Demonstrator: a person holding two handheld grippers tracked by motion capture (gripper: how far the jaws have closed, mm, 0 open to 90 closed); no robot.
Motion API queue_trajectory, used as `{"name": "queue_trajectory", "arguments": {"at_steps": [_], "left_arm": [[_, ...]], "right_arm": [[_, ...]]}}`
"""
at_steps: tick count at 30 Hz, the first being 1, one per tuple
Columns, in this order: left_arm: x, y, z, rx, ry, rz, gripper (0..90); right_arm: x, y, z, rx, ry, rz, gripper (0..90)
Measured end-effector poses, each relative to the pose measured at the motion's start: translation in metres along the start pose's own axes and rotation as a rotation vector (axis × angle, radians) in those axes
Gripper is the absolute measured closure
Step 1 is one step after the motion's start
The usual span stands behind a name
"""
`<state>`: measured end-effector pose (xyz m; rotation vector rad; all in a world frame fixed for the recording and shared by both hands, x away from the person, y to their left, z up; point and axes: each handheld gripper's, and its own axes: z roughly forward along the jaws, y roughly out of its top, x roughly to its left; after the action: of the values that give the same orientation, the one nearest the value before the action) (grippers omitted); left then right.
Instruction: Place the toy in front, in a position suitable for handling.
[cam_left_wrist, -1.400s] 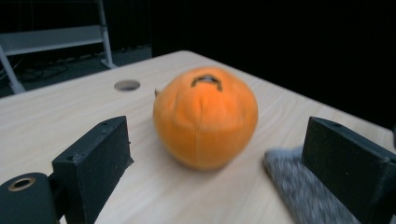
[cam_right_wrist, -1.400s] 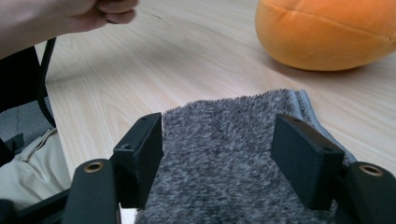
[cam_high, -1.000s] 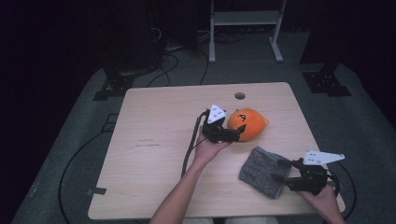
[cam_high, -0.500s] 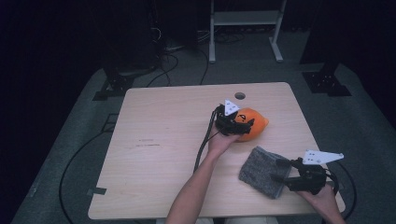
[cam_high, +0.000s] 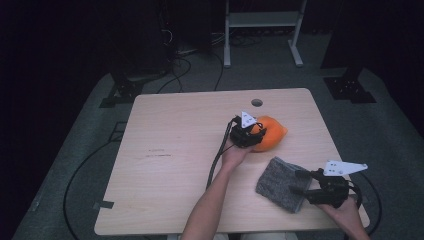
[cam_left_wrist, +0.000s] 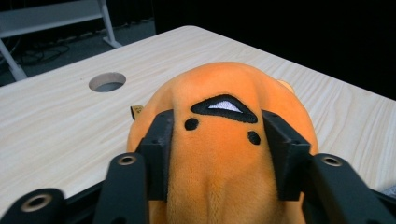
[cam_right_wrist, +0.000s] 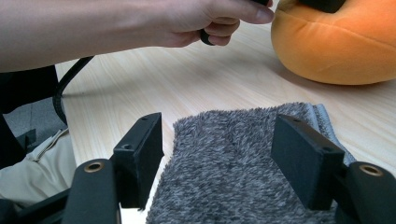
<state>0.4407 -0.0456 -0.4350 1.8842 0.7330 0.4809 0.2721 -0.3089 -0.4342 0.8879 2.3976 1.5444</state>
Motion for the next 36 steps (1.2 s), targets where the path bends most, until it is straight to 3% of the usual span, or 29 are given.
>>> {"name": "queue_trajectory", "arguments": {"at_steps": [5,13,21,23,24,30,36], "left_arm": [[0.004,0.001,-0.009,-0.014,0.010,-0.006,57.0],[0.020,-0.014,-0.060,-0.063,-0.022,-0.014,56.9],[0.024,-0.029,-0.111,-0.081,-0.072,0.030,56.5],[0.024,-0.030,-0.116,-0.078,-0.074,0.041,56.3],[0.023,-0.034,-0.128,-0.079,-0.077,0.051,56.2],[0.020,-0.048,-0.152,-0.077,-0.112,0.069,55.9],[0.014,-0.058,-0.169,-0.075,-0.149,0.098,55.0]], "right_arm": [[-0.001,0.002,0.003,-0.003,0.006,0.010,32.6],[-0.004,-0.001,0.010,0.039,0.000,0.002,32.4],[-0.003,0.000,0.023,0.089,-0.008,-0.009,32.6],[-0.003,0.000,0.027,0.104,-0.007,-0.011,33.0],[-0.002,-0.001,0.031,0.120,-0.007,-0.016,34.1],[-0.002,-0.004,0.044,0.195,-0.026,-0.035,35.3],[-0.001,-0.002,0.050,0.197,-0.040,-0.044,36.2]]}}
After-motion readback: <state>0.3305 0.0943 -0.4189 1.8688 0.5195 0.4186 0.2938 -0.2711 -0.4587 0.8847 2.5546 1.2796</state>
